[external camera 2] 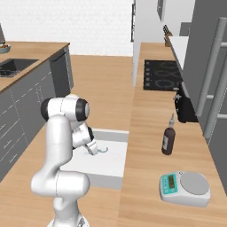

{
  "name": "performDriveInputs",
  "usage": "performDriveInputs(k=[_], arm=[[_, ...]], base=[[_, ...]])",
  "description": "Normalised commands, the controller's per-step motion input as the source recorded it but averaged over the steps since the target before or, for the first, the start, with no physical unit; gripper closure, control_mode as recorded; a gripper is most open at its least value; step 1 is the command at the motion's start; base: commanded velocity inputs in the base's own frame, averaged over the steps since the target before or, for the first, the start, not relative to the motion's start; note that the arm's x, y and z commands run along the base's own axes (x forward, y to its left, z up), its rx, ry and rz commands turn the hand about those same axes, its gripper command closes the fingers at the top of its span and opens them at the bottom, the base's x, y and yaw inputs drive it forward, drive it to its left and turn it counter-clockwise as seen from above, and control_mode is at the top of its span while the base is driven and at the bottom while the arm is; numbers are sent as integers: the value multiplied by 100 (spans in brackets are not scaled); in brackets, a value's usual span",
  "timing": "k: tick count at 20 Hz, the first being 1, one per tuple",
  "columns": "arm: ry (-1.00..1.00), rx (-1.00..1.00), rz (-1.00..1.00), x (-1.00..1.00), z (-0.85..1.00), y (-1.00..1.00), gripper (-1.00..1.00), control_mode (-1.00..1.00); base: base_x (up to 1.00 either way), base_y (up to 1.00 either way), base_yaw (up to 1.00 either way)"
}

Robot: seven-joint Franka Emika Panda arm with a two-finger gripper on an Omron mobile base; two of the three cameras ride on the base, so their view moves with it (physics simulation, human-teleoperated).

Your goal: Pick the peeler from the drawer and place it on the counter.

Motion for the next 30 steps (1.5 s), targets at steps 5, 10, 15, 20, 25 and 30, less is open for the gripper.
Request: performDriveInputs(k=[5,10,15,20,25,30], arm=[[4,0,0,0,-7,0,100,-100],[0,4,0,-7,55,-12,100,-100],[-6,17,0,-3,100,-3,100,-100],[0,10,3,-1,100,0,100,-100],[-4,-2,19,0,100,0,100,-100],[-14,-27,27,8,96,-25,100,-100]], base=[[0,0,0],[0,0,0],[0,0,0],[0,0,0],[0,0,0],[0,0,0]])
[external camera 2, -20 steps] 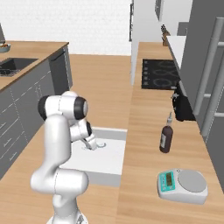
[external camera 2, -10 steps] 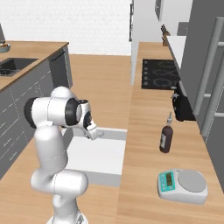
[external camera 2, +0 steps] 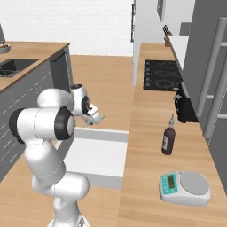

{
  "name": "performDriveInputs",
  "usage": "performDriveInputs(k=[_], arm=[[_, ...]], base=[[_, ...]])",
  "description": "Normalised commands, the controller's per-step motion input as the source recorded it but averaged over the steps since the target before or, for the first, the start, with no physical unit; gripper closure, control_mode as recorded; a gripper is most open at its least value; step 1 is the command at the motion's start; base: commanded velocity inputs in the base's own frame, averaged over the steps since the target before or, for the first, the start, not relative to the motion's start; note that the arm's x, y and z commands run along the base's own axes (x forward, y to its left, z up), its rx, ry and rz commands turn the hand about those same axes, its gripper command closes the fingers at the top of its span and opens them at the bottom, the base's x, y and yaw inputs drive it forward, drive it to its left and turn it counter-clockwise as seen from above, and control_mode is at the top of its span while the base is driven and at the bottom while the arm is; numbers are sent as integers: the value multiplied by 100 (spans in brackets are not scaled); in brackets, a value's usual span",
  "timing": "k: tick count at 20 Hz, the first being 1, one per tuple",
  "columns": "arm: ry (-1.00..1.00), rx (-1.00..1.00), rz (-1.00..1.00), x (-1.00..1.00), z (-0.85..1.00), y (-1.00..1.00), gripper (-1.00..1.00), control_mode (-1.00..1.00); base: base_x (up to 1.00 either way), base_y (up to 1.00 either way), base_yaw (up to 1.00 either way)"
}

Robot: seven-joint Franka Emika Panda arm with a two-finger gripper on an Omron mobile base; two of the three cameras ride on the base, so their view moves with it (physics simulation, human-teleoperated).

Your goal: Pick the peeler from the drawer and place it on the counter.

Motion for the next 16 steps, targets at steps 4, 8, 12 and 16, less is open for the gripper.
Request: performDriveInputs(k=[4,8,12,16], arm=[[0,-29,30,28,81,-62,100,-100],[0,-10,23,1,3,-96,100,-100],[0,5,23,8,-4,-100,100,-100],[0,10,20,19,1,-100,100,-100]], base=[[0,0,0],[0,0,0],[0,0,0],[0,0,0]])
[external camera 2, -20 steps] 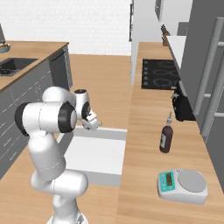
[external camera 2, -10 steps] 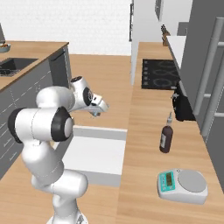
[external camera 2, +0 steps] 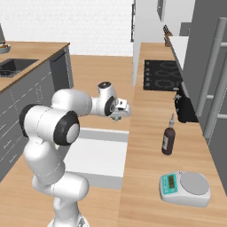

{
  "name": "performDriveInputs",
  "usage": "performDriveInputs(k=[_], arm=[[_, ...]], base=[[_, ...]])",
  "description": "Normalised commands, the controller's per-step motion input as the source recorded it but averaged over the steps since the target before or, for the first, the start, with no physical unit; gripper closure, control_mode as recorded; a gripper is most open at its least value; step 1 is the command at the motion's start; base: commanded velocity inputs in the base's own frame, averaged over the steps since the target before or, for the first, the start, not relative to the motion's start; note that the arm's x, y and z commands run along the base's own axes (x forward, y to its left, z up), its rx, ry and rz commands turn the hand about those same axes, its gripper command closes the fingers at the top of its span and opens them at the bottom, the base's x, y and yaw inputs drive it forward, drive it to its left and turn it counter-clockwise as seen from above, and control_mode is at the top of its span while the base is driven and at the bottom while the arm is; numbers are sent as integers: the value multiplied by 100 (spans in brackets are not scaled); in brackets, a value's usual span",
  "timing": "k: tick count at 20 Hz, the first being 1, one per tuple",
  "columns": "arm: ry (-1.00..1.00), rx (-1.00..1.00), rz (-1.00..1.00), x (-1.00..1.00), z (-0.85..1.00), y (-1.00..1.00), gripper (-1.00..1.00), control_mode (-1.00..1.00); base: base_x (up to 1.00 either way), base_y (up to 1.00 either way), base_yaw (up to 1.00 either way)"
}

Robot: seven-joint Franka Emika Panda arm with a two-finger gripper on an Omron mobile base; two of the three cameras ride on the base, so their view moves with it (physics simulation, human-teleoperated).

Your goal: Pick the peeler from the drawer and place it on the counter.

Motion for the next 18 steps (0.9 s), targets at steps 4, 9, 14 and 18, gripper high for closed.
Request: performDriveInputs(k=[4,9,14,18], arm=[[0,7,17,9,2,-100,100,-100],[10,0,11,34,-2,-77,100,-100],[12,0,0,58,-29,-19,100,-100],[2,0,-2,35,-47,-46,100,-100]], base=[[0,0,0],[0,0,0],[0,0,0],[0,0,0]])
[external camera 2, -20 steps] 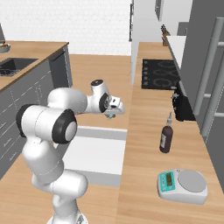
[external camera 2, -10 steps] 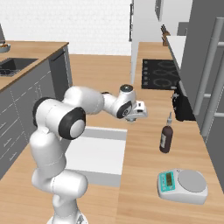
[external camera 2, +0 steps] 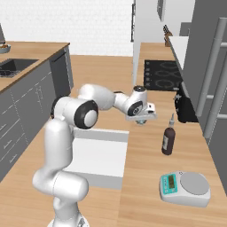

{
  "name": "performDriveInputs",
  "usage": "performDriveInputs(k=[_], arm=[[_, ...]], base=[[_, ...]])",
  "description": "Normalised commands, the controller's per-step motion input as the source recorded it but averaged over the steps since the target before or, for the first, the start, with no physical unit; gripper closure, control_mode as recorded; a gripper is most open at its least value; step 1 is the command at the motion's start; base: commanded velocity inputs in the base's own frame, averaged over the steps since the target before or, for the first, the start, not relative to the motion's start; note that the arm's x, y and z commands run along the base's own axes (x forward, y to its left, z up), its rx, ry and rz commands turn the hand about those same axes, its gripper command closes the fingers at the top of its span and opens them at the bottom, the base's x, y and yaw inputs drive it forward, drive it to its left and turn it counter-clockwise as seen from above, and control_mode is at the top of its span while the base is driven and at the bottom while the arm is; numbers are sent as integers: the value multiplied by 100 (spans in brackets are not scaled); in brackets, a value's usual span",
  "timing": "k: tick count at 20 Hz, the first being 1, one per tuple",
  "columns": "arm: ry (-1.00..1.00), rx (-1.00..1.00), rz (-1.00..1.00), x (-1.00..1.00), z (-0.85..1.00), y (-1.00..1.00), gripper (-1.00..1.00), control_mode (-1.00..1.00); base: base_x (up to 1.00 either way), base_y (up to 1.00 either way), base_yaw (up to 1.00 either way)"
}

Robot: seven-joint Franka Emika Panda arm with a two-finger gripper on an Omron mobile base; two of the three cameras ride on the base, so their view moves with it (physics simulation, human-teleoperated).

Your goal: Pick the peeler from the drawer and place it on the counter.

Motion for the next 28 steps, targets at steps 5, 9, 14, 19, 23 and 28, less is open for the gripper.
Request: performDriveInputs(k=[5,9,14,19,23,28], arm=[[0,0,-14,25,-46,-50,100,-100],[0,0,-5,0,-9,0,-100,-100],[0,-2,0,0,0,1,-100,-100],[0,-7,0,-11,37,39,-100,-100],[-1,-16,0,-44,92,100,-100,-100],[-14,-4,4,-76,51,81,-100,-100]], base=[[0,0,0],[0,0,0],[0,0,0],[0,0,0],[0,0,0],[0,0,0]])
